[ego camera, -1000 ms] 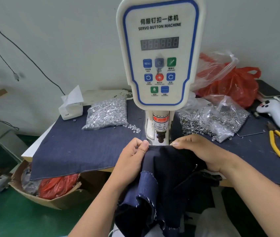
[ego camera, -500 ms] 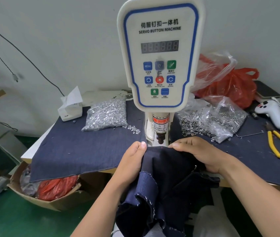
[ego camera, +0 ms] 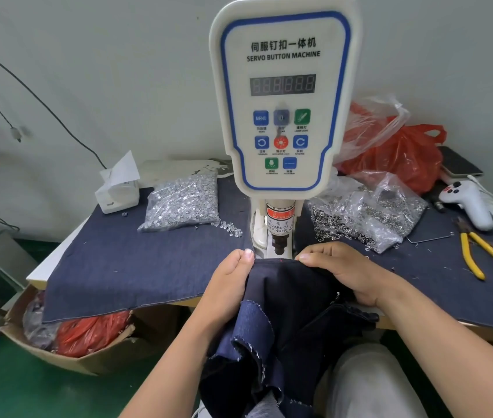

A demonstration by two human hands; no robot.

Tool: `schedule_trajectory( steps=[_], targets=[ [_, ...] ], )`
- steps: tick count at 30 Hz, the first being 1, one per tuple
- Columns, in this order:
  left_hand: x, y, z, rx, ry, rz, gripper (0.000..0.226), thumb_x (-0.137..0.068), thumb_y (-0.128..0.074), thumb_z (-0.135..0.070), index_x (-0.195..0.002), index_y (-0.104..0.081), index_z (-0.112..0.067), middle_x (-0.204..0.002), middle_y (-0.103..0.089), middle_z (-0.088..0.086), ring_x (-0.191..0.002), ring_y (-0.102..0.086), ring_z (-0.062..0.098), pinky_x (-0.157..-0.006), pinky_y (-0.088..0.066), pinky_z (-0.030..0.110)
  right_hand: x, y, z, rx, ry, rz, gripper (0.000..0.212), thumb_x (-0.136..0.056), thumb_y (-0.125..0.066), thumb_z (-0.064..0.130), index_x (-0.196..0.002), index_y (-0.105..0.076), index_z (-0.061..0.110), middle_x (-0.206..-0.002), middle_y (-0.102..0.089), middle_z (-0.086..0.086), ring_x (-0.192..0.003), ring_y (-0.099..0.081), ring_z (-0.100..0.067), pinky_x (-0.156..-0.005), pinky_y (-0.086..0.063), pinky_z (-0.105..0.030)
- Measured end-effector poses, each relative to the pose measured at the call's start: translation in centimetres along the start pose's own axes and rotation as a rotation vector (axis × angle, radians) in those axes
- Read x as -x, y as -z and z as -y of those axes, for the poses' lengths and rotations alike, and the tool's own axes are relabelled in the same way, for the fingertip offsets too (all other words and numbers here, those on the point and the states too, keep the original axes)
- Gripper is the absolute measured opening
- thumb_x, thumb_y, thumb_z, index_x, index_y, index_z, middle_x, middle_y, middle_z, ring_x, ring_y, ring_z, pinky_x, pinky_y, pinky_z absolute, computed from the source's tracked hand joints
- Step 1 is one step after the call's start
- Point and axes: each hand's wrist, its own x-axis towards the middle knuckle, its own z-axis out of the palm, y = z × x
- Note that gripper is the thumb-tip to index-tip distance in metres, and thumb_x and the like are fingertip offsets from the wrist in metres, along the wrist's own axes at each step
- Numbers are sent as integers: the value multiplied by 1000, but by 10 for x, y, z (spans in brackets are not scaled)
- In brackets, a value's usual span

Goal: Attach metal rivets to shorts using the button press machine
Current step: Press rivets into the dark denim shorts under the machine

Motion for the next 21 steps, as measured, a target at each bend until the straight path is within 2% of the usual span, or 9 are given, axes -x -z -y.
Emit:
schedule_trajectory(
  steps=[21],
  targets=[
    [-1, 1, 3, -29, -16, 12, 40, -108, -43, -46, -69, -44, -36, -71, -48, -18, -66, -43, -1, -73, -40, 33, -2, 4, -6, -23, 14, 6, 25, -101, -59, 17, -88, -80, 14, -84, -75, -5, -77, -68, -12, -68, -52, -19]
  ],
)
